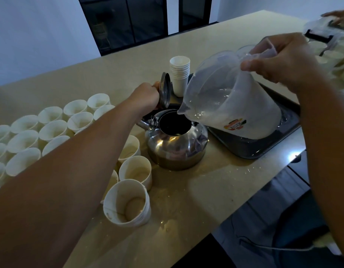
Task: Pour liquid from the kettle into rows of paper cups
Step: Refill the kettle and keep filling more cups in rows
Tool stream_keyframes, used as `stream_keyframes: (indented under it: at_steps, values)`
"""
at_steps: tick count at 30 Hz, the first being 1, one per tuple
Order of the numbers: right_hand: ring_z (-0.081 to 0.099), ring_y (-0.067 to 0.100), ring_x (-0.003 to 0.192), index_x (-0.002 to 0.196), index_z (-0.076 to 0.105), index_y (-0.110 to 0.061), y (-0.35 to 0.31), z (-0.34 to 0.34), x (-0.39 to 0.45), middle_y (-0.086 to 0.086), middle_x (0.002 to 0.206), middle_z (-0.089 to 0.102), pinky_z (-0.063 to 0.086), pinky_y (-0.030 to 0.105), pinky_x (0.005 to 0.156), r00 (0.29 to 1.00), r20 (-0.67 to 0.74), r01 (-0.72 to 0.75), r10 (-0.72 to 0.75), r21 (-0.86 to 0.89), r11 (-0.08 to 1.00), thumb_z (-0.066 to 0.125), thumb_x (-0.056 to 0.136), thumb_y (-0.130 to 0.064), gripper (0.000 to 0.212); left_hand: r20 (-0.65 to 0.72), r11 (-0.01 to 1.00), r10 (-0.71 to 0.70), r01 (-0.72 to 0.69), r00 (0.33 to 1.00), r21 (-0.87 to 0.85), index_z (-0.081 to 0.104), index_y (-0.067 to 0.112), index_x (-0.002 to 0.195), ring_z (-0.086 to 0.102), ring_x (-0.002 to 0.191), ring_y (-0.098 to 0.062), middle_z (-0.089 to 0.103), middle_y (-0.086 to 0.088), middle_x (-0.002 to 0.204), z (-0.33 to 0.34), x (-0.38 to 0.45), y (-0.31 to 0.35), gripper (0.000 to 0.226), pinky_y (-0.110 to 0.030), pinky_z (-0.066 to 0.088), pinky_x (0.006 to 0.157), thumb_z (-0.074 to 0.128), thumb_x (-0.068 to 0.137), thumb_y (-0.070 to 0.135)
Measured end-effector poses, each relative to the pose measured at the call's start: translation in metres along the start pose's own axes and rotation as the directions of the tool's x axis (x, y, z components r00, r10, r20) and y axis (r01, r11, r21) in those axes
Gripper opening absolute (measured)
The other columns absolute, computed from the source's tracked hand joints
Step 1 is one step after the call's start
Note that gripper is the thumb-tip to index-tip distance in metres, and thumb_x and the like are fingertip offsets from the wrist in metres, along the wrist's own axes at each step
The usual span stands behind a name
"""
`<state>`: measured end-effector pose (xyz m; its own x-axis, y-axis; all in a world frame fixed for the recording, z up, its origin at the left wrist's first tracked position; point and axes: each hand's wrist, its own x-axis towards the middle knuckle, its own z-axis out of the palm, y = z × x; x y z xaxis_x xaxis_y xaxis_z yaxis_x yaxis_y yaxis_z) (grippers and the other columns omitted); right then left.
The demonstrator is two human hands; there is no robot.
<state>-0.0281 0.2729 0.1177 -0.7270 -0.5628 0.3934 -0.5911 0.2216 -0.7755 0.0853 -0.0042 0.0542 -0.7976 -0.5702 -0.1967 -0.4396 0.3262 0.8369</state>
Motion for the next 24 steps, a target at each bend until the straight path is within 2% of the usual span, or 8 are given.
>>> stream_keyframes:
  at_steps: [2, 5, 8, 12, 16, 18, 20, 24]
  values:
    - [0.059, -0.007, 0.055, 0.09, 0.069, -0.014, 0.0, -0.002, 0.002, -0.022, 0.061, 0.064, 0.043, 0.007, 0.05, 1.0, 0.008, -0.001, 0.001, -0.016, 1.0, 0.079, 0.078, -0.034, 0.025, 0.0, 1.0, -0.004, 0.004, 1.0, -0.006, 0.066, 0.012, 0.088, 0.07, 0.094, -0.033, 0.071, -0.017, 0.098, 0.0, 0.0, 0.0, 0.027, -0.05, 0.054, 0.097, 0.045, 0.098, 0.025]
    - [0.058, -0.005, 0.055, 0.094, 0.07, -0.011, -0.001, -0.004, 0.006, -0.021, 0.061, 0.064, 0.043, 0.007, 0.049, 1.0, 0.03, 0.012, -0.009, -0.074, 0.997, 0.078, 0.073, -0.046, 0.042, 0.0, 1.0, -0.006, 0.006, 1.0, -0.005, 0.066, 0.011, 0.091, 0.07, 0.094, -0.032, 0.07, -0.017, 0.099, 0.0, 0.0, 0.001, 0.027, -0.049, 0.054, 0.098, 0.045, 0.099, 0.024]
    - [0.057, -0.006, 0.055, 0.091, 0.069, -0.016, -0.004, -0.006, 0.007, -0.021, 0.062, 0.064, 0.042, 0.007, 0.048, 0.998, 0.06, 0.019, -0.012, -0.111, 0.994, 0.075, 0.07, -0.05, 0.04, 0.001, 1.0, -0.006, 0.006, 1.0, -0.012, 0.065, 0.011, 0.09, 0.07, 0.095, -0.032, 0.07, -0.017, 0.101, 0.0, 0.0, 0.001, 0.029, -0.048, 0.053, 0.098, 0.044, 0.102, 0.027]
    - [0.056, -0.006, 0.055, 0.095, 0.071, -0.011, -0.007, -0.005, 0.01, -0.009, 0.068, 0.062, 0.042, 0.007, 0.048, 0.997, 0.078, 0.042, -0.031, -0.146, 0.988, 0.076, 0.069, -0.047, 0.044, -0.002, 1.0, -0.002, 0.002, 1.0, -0.026, 0.063, 0.014, 0.086, 0.07, 0.096, -0.031, 0.07, -0.018, 0.102, 0.0, -0.001, 0.002, 0.03, -0.046, 0.054, 0.098, 0.043, 0.103, 0.027]
    - [0.055, -0.007, 0.055, 0.094, 0.073, -0.012, -0.009, -0.007, 0.015, -0.013, 0.066, 0.062, 0.043, 0.007, 0.05, 0.996, 0.087, 0.045, -0.027, -0.208, 0.977, 0.079, 0.067, -0.048, 0.046, -0.004, 1.0, -0.002, 0.002, 1.0, -0.017, 0.062, 0.013, 0.083, 0.069, 0.1, -0.031, 0.069, -0.018, 0.104, 0.001, -0.002, 0.002, 0.031, -0.038, 0.053, 0.095, 0.043, 0.104, 0.023]
    - [0.055, -0.005, 0.056, 0.093, 0.073, -0.013, -0.01, -0.007, 0.017, -0.007, 0.071, 0.063, 0.046, 0.014, 0.054, 0.995, 0.093, 0.045, -0.024, -0.225, 0.973, 0.08, 0.063, -0.052, 0.05, -0.002, 1.0, -0.004, 0.004, 1.0, -0.022, 0.063, 0.012, 0.085, 0.069, 0.1, -0.03, 0.069, -0.016, 0.103, 0.0, -0.003, 0.002, 0.03, -0.037, 0.054, 0.095, 0.043, 0.104, 0.023]
    - [0.056, 0.002, 0.062, 0.094, 0.074, -0.014, -0.013, -0.006, 0.018, 0.005, 0.077, 0.067, 0.05, 0.028, 0.062, 0.996, 0.083, 0.045, -0.026, -0.23, 0.972, 0.078, 0.06, -0.058, 0.056, 0.002, 1.0, -0.006, 0.006, 1.0, -0.03, 0.064, 0.012, 0.086, 0.069, 0.098, -0.029, 0.07, -0.016, 0.105, 0.0, -0.002, 0.002, 0.03, -0.04, 0.054, 0.097, 0.043, 0.104, 0.026]
    - [0.061, 0.044, 0.083, 0.095, 0.074, -0.011, -0.018, -0.005, 0.018, 0.021, 0.091, 0.069, 0.055, 0.048, 0.072, 0.997, 0.063, 0.067, -0.051, -0.269, 0.961, 0.076, 0.057, -0.065, 0.066, 0.003, 0.999, -0.007, 0.007, 1.0, -0.031, 0.064, 0.012, 0.088, 0.07, 0.097, -0.028, 0.069, -0.016, 0.103, 0.0, -0.002, 0.002, 0.028, -0.043, 0.054, 0.097, 0.044, 0.103, 0.024]
